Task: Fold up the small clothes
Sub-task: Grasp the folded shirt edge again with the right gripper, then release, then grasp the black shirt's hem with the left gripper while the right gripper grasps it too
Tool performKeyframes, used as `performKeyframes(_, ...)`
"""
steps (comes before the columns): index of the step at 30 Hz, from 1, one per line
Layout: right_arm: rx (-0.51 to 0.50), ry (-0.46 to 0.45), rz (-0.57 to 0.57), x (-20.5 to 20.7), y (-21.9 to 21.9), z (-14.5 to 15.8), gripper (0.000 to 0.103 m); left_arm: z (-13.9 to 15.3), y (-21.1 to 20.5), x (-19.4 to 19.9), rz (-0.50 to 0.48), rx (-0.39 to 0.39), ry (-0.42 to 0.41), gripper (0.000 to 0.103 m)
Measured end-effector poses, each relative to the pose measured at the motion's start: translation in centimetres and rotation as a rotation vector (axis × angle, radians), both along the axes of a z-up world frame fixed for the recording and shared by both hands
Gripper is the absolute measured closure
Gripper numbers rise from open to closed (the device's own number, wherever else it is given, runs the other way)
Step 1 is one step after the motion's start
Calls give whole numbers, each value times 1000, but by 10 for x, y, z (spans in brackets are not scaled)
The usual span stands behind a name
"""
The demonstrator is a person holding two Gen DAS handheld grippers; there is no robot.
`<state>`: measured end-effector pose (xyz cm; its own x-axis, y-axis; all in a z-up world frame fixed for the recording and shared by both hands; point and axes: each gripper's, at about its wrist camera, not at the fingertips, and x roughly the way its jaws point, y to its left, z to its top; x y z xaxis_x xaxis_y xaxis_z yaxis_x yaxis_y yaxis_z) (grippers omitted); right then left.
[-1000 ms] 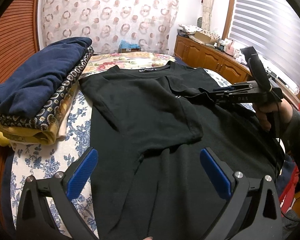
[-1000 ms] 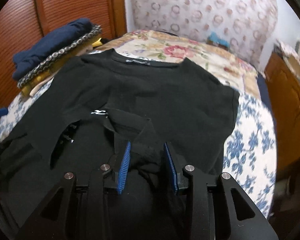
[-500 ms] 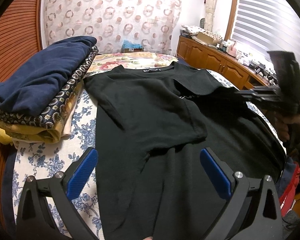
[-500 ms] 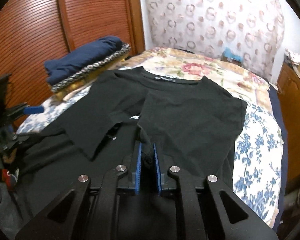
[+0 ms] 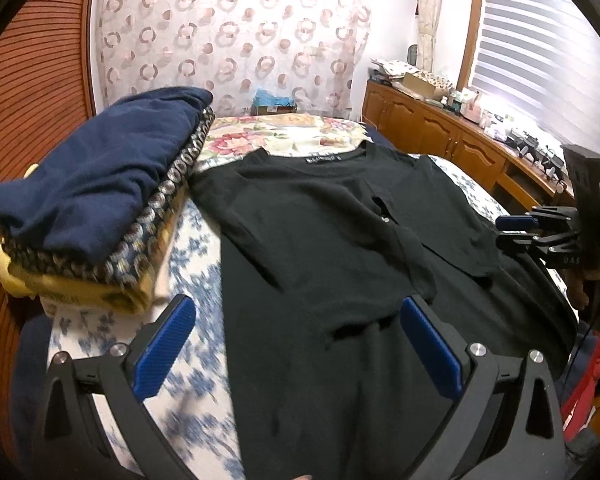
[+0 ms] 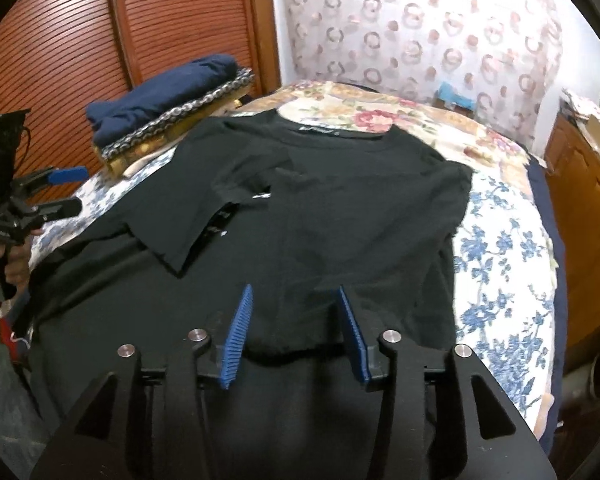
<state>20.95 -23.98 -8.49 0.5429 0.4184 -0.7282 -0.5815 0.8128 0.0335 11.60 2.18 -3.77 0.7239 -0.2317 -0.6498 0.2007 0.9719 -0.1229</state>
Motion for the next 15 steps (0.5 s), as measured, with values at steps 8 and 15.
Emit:
performKeyframes(8,-19,-37,-109,39,-22,2,51,11,10,55,-48,-1,18,8)
performKeyframes(15,-28,-29,-141,84,-37,-8,50,-3,7,107,-13,22,60,30)
